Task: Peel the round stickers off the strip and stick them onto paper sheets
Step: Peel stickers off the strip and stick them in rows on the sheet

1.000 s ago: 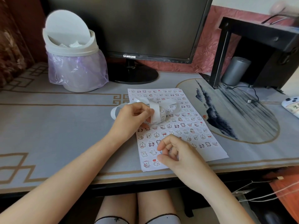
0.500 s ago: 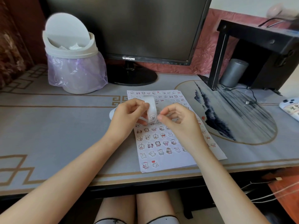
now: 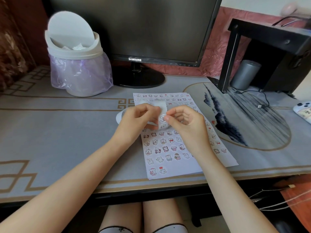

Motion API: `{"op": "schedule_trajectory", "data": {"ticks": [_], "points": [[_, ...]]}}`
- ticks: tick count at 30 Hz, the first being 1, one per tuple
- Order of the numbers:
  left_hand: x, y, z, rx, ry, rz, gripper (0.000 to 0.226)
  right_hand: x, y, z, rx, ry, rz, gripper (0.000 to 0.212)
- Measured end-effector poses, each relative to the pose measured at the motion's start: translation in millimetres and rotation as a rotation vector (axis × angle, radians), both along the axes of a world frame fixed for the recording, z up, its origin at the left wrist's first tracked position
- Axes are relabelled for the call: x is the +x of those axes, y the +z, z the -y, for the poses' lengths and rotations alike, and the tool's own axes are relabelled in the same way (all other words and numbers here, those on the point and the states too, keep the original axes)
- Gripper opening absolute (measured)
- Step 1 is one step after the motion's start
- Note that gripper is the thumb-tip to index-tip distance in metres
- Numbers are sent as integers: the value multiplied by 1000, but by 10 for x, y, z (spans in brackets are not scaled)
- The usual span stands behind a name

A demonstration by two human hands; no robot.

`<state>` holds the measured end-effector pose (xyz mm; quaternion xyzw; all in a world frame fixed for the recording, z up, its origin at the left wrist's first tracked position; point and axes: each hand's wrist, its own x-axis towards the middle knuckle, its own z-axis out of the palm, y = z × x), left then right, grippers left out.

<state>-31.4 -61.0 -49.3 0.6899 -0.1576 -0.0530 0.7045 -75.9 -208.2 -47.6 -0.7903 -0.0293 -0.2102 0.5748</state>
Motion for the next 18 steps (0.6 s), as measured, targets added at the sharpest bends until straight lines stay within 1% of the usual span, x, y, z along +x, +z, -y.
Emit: {"op": "schedule_trajectory", "data": {"ticks": [2, 4, 11, 18], "points": [[-14, -3, 9, 33, -16, 19, 16, -6, -4, 6, -8, 4, -2, 11], [-20, -9, 10, 43, -21, 28, 14, -11, -10, 13, -16, -1, -10, 12], [-35, -11, 9, 56, -31, 25, 14, -12, -27, 21, -75, -26, -20, 11], [-38, 0, -1, 45, -61, 58, 9, -19, -15, 14, -69, -26, -44, 12]]}}
